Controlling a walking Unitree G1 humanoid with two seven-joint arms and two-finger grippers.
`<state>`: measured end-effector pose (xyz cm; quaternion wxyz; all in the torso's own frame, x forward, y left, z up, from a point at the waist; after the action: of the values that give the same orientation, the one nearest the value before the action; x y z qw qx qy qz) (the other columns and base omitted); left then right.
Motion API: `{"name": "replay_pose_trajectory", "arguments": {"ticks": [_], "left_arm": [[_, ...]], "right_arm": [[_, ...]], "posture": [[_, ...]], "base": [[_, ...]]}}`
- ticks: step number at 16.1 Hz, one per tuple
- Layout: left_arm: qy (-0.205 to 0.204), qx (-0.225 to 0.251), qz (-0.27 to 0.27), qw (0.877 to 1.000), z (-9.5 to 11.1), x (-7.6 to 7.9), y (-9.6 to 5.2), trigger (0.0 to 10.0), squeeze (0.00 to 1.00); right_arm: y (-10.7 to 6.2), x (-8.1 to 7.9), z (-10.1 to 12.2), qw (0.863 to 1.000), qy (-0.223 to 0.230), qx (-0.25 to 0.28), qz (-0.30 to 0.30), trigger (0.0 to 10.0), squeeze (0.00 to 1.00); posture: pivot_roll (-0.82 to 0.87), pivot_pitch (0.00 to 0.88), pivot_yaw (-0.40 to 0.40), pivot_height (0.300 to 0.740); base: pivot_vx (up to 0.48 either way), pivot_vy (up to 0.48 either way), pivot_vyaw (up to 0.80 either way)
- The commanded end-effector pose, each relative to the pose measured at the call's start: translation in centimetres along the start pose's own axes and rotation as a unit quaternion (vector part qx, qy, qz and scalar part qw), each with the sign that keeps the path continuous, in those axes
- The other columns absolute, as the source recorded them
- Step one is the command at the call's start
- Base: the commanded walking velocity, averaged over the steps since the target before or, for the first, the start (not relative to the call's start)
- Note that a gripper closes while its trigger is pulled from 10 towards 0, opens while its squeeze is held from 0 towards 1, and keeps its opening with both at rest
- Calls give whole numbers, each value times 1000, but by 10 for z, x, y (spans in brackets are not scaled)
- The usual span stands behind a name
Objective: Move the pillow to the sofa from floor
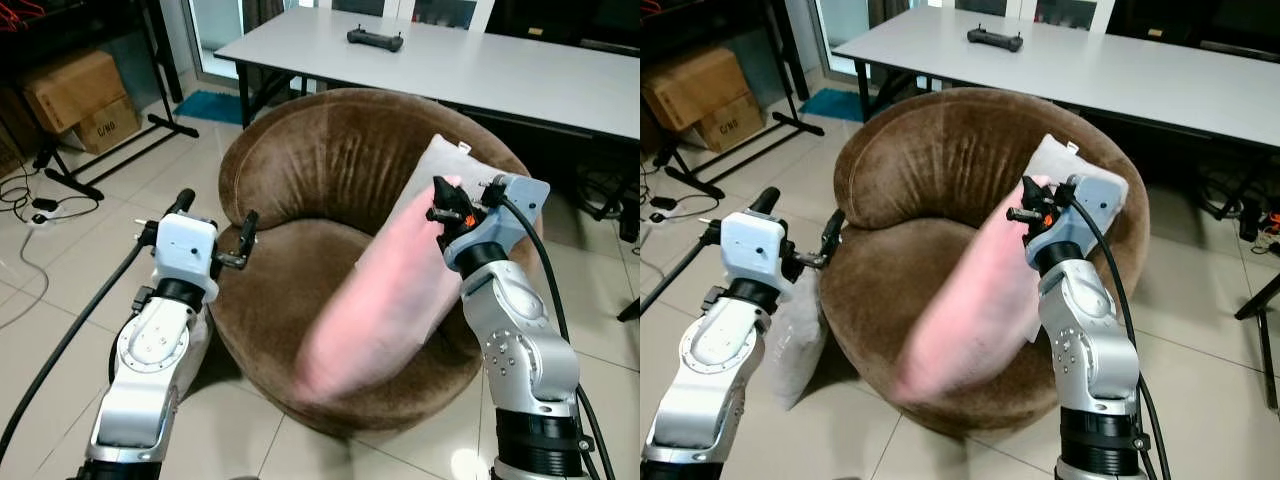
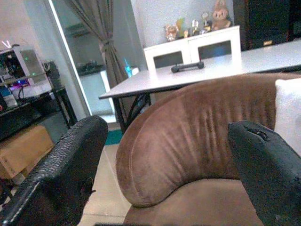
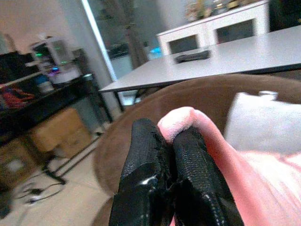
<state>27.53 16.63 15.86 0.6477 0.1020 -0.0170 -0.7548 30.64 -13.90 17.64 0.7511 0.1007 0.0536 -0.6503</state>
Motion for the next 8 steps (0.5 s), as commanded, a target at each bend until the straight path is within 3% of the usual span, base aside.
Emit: {"name": "replay_pose_trajectory", "arguments": {"ticks": [1, 2, 4, 8], "left_arm": [[-1, 2, -3, 1000, 2, -2, -1, 10000, 0], [-1, 2, -5, 1000, 3, -2, -1, 10000, 0], [-3, 2, -14, 1000, 3, 0, -1, 10000, 0], [-2, 2, -13, 1000, 3, -1, 1, 10000, 0]], "right_arm": [[-2, -4, 15, 999, 4, 35, 31, 10000, 0], [-3, -6, 17, 998, 6, 37, 52, 10000, 0], [-6, -11, 21, 994, 13, 37, 107, 10000, 0], [-5, -14, 20, 992, 0, 36, 120, 10000, 0]], "posture": [[88, 0, -13, 740], [87, 0, -11, 740], [82, 0, -5, 740], [84, 0, -5, 740]], "base": [[296, 0, -800], [296, 0, -800], [296, 0, 0], [292, 0, 0]]}}
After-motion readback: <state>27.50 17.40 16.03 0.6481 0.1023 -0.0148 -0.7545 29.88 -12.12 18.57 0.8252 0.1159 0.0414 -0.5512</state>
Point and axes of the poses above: a point about 5 cm out from each wrist's last joint towards the gripper, its own y axis pointing out of the wrist towards the gripper, its own z axis along the axis of the wrist's last joint, x = y × z, the point moved 1 cm from there along y, pointing out of the wrist towards the gripper, and after that the axes turned 8 degrees about -y, right-handed, at the moved point
